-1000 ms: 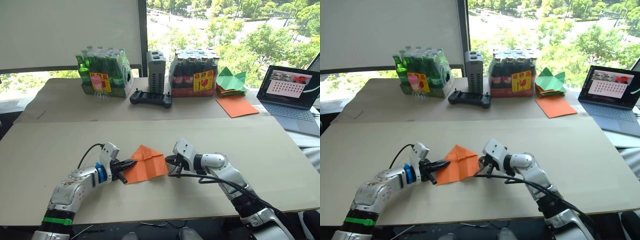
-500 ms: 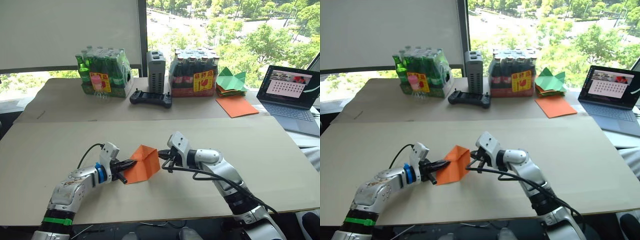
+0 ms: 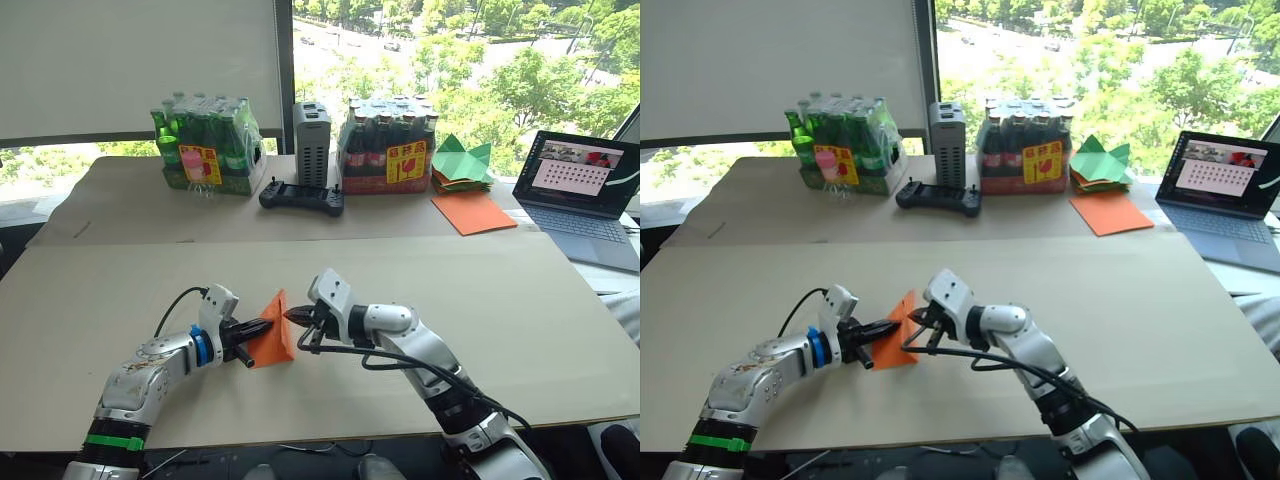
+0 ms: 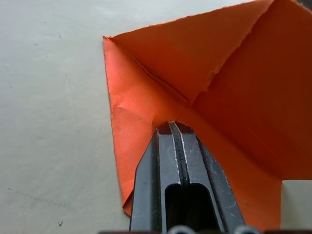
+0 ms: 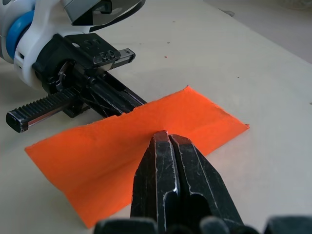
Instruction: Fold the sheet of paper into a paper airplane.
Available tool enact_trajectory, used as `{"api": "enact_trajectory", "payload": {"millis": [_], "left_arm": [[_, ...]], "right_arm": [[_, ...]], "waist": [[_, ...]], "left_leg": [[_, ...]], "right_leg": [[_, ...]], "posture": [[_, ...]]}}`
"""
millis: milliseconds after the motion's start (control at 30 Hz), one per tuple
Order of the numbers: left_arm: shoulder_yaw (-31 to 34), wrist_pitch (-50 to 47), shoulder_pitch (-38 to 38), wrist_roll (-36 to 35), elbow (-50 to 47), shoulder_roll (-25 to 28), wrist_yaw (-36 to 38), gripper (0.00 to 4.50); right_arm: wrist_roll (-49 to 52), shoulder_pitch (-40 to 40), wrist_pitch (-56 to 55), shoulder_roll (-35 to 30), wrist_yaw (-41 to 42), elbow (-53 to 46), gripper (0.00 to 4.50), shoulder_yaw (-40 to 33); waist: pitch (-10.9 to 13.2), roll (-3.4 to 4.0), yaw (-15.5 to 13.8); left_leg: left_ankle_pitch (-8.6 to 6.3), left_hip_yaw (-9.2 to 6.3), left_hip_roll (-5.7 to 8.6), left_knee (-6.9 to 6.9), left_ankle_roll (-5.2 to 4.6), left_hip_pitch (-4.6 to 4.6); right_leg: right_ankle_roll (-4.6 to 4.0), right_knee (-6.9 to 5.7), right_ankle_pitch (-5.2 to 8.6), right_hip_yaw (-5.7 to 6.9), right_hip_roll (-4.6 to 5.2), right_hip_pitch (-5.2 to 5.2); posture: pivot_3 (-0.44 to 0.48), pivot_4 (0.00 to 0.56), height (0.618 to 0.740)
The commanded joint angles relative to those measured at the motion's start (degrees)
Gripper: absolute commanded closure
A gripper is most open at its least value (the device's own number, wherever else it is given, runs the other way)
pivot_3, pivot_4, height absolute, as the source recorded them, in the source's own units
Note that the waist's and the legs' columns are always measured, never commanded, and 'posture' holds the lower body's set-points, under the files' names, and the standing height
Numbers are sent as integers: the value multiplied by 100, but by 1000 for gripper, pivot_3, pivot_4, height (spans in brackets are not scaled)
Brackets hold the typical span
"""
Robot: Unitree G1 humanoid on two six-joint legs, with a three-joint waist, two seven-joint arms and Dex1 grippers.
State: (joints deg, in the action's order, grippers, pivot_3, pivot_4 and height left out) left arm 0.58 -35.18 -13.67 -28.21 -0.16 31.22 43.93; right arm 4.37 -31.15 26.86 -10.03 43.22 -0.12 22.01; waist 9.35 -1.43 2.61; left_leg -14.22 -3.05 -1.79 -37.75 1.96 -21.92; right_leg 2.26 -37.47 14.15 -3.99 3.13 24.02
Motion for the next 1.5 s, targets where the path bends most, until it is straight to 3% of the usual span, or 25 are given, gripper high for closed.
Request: {"api": "enact_trajectory", "payload": {"millis": [33, 633, 1067, 1300, 1500], "left_arm": [[-32, -95, 115, 262, 195, 86, -127, 4487], [234, -206, 377, 165, -122, 140, -291, 4487], [1129, -304, 909, -35, -405, 493, -437, 4487], [1885, -853, 468, -751, -538, 259, -785, 4487], [1933, -1288, 116, -1160, -907, 47, -1050, 4487]], "right_arm": [[-55, -196, -154, 148, -88, 68, 4500, 60], [-510, -397, -745, 554, -52, 1181, 4500, 518], [-756, -546, -1057, 674, 29, 1810, 4500, 611], [-817, -549, -1098, 691, 67, 1869, 4500, 605], [-840, -552, -1097, 690, 40, 1882, 4500, 602]], "waist": [[0, 0, 2], [0, 0, 119], [0, 1, 202], [1, 0, 153], [1, -2, 134]], "left_leg": [[0, 0, 0, 0, 0, 1], [0, -1, -6, 0, 0, 3], [0, -4, -25, 2, 0, 16], [0, -7, -30, 2, 0, 7], [-1, -7, -22, 1, 1, -3]], "right_leg": [[0, -1, 0, 0, 0, 0], [0, -8, 0, 0, -4, 4], [-5, -19, -2, -3, -24, 6], [-10, -15, -4, -2, -30, 12], [-11, -10, -5, -1, -19, 13]], "posture": [[0, 150, 740], [0, 150, 740], [0, 150, 740], [0, 150, 740], [0, 150, 740]]}}
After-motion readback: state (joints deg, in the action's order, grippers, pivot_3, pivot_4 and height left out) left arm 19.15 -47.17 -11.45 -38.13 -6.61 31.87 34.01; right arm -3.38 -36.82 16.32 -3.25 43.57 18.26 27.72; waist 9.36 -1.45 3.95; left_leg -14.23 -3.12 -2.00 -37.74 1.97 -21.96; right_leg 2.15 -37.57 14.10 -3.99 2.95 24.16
